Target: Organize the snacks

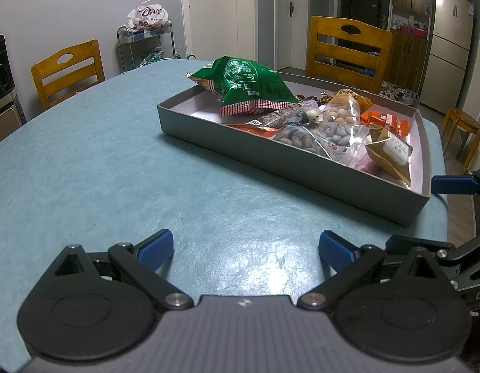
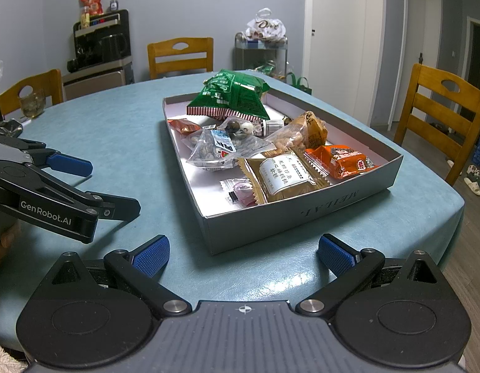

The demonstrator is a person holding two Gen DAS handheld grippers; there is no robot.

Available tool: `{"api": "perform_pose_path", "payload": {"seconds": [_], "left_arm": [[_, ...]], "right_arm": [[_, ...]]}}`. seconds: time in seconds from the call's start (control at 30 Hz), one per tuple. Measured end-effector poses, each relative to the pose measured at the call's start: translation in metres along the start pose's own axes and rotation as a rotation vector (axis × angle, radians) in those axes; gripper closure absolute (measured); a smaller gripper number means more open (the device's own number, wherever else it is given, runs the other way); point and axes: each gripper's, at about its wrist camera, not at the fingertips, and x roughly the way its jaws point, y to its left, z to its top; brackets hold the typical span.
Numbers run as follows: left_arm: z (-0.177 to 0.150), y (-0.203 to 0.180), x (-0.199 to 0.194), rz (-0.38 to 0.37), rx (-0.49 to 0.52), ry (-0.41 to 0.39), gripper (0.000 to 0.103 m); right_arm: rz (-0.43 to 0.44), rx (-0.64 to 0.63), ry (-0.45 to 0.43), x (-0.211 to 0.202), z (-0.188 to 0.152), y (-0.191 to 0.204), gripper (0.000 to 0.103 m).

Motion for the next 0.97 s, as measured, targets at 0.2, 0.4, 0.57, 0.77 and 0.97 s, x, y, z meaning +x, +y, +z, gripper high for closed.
{"api": "perform_pose_path", "payload": {"seconds": [0.2, 0.4, 0.57, 0.77, 0.97], "left_arm": [[0.0002, 0.0005, 0.0003, 0.0, 0.0, 0.0, 0.001], [0.0002, 0.0004, 0.0004, 0.0, 0.0, 0.0, 0.001], [0.0, 0.0002, 0.0003, 0.0, 0.0, 0.0, 0.001], [-0.0002, -0.0002, 0.0002, 0.0, 0.002, -0.002, 0.001], [0.0005, -0.0014, 0.0013, -0.034, 0.014, -0.001, 0.001]], "right_arm": [[0.0, 0.0, 0.0, 0.0, -0.0001, 0.0, 0.0], [0.0, 0.0, 0.0, 0.0001, 0.0, 0.0, 0.0], [0.0, 0.0, 0.0, 0.0001, -0.0001, 0.0001, 0.0], [0.0, 0.0, 0.0, 0.0001, -0.0002, 0.0002, 0.0], [0.0, -0.001, 0.0, 0.0001, -0.0002, 0.0003, 0.0]]}}
